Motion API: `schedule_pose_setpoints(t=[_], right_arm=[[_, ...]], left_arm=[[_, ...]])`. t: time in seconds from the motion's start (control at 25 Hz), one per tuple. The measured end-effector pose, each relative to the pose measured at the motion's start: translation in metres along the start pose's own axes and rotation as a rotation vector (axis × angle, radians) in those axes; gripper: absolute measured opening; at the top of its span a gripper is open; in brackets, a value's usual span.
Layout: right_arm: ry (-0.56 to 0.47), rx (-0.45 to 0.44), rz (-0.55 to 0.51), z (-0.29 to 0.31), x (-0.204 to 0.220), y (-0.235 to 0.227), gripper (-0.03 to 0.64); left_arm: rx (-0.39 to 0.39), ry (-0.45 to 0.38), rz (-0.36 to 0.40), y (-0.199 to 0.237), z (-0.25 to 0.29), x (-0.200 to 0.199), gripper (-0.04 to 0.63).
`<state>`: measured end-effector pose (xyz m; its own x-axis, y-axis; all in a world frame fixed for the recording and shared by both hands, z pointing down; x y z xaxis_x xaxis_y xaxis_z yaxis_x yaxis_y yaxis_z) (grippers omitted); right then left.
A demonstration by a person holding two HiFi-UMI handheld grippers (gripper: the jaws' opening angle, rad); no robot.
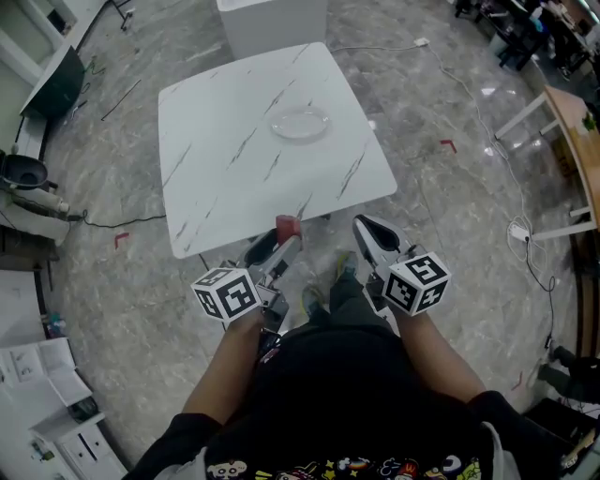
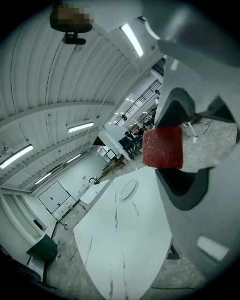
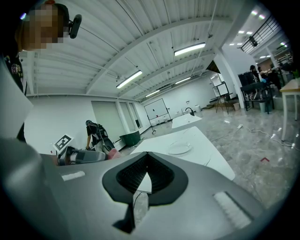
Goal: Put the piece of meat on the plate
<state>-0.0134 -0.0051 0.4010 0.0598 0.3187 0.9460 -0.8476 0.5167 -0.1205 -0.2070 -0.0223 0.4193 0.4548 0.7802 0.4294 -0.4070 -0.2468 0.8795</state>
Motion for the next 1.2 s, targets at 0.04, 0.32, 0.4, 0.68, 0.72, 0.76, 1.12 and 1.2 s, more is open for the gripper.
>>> schedule_pose_setpoints(t=[0.04, 0.32, 0.4, 0.68, 0.72, 0.76, 1.12, 1.2], right_arm=[[0.0, -0.003, -0.001, 0.0, 0.0, 0.001, 0.026], [-0.005, -0.027, -0.001, 0.005, 0.003, 0.001, 0.026], [-0.013, -0.035, -0.006, 0.009, 0.001, 0.001, 0.026], [-0.018, -0.053, 0.012, 0.015, 0.002, -0.01, 0.026], [-0.019, -0.056, 0.013, 0.016, 0.003, -0.011, 0.026], [-0.018, -0.059, 0.014, 0.016, 0.003, -0.013, 0.026], [-0.013, -0.086, 0.021, 0.028, 0.0, -0.046, 0.026], [-0.01, -0.096, 0.022, 0.033, -0.002, -0.056, 0.026]], left_arm=[[0.001, 0.0, -0.002, 0.001, 0.001, 0.001, 0.38], [-0.001, -0.015, 0.002, -0.004, 0.0, 0.003, 0.38], [-0.008, -0.017, 0.011, -0.004, 0.0, 0.0, 0.38], [-0.04, -0.019, 0.024, -0.003, 0.008, -0.002, 0.38], [-0.042, -0.02, 0.025, -0.002, 0.01, -0.003, 0.38], [-0.045, -0.021, 0.025, -0.002, 0.013, -0.003, 0.38], [-0.068, -0.027, 0.018, -0.003, 0.043, -0.008, 0.38], [-0.076, -0.03, 0.014, -0.002, 0.053, -0.011, 0.38]])
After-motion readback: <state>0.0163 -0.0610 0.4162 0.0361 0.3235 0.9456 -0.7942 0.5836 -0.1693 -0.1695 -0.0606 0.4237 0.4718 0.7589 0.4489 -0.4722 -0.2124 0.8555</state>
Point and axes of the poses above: the fingertips, and each gripper's own axes: z forward along the fingers, y to its left, x out of its underside, the point moved 4 cm from there along -z, backward along the fingers, and after that the axes turned 15 degrees about -z, right-handed, at the moved point
